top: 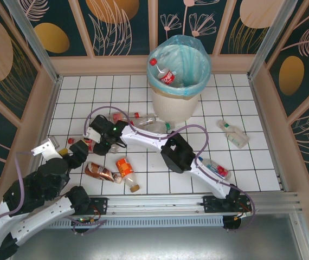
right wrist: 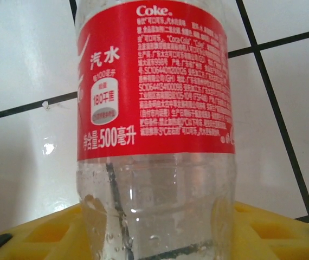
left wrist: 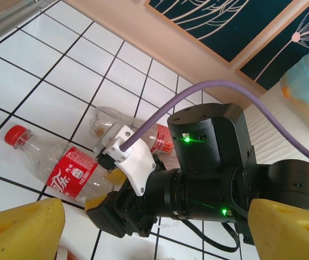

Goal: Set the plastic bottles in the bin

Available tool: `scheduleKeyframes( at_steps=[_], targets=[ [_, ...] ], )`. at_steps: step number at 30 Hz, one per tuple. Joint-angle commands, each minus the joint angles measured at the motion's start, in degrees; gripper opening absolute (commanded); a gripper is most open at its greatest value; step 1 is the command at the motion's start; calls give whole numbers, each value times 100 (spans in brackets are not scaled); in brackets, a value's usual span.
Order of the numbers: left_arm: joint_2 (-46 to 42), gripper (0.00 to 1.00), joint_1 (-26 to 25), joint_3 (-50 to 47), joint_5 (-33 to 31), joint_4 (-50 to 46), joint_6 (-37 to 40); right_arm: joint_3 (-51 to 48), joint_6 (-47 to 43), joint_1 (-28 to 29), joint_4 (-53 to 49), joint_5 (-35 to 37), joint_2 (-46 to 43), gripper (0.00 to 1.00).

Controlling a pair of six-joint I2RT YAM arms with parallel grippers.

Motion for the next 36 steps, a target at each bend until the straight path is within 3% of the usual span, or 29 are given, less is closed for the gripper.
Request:
scheduleKeyframes(
  at_steps=[1, 10, 16, 21, 28, 33, 36],
  targets=[
    [185, 87, 17, 434, -191, -82, 187, 72, 96, 11, 58, -87, -692, 49],
    [1187, 86, 20, 2504, -687, 114, 1548, -965, 535, -244, 992, -211, -2629, 46],
    [2821, 87, 21, 3559, -300, 435, 3202, -1970, 736, -887, 1842, 27, -4205, 43],
    [4114, 89, 22, 3721, 513, 1346, 4074, -3400, 979, -1804, 3476, 159, -5641, 42],
    [4814, 89, 22, 3153, 1723, 3333, 4031, -4829, 1632, -3544, 5441, -409, -6398, 42],
    [5248, 88, 18, 3192, 2198, 3724, 3743, -5345, 1892, -4300, 6380, -891, -6215, 44],
    [5266, 88, 25, 3105, 2265, 3881, 3621, -5696, 2077, -4538, 6841, -1020, -6167, 50]
  ],
)
